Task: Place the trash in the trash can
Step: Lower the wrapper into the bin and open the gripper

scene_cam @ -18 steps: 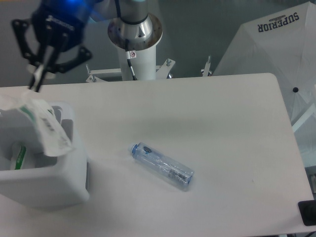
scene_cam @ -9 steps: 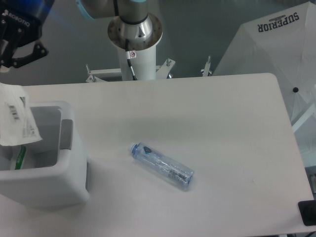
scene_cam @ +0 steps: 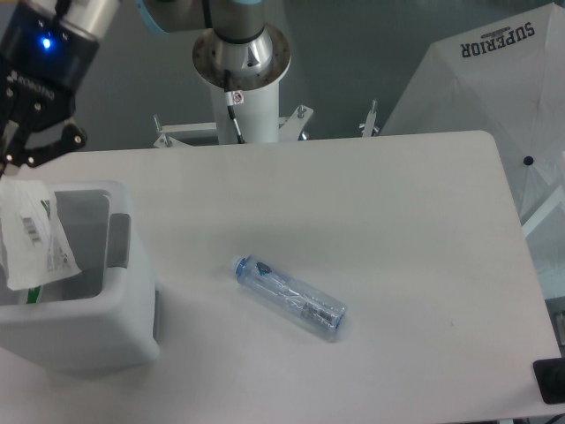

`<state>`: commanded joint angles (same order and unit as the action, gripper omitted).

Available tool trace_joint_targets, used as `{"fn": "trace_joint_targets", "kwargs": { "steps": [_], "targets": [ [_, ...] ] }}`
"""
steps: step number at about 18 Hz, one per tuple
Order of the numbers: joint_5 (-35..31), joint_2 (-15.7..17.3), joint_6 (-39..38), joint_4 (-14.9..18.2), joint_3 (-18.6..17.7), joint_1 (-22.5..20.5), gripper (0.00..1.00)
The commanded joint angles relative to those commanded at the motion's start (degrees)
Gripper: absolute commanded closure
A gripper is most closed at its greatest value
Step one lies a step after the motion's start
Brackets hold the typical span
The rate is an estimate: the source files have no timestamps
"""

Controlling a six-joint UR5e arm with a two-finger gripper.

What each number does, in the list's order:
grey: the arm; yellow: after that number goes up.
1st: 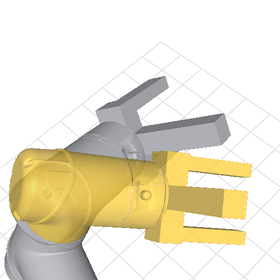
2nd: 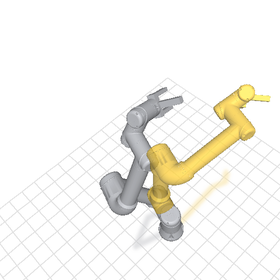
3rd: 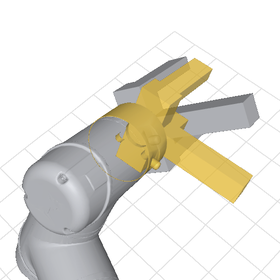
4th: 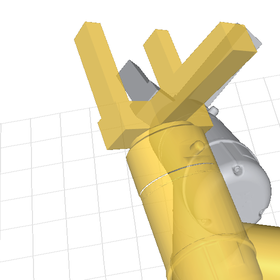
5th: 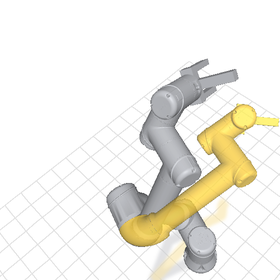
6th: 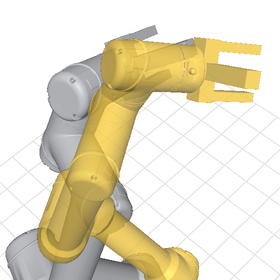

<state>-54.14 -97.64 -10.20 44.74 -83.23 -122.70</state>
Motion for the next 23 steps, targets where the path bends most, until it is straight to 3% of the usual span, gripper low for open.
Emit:
{"fn": "trace_joint_targets", "kwargs": {
  "steps": [5, 17, 23],
  "targets": [
    [-0.4, -1.3, -1.7, -0.7, -0.3, 0.0, 0.84],
    [-0.7, -1.9, -0.2, -0.7, -4.8, 0.0, 0.83],
    [-4.0, -2.7, 0.7, -0.8, -6.6, 0.1, 0.83]
  ]
}}
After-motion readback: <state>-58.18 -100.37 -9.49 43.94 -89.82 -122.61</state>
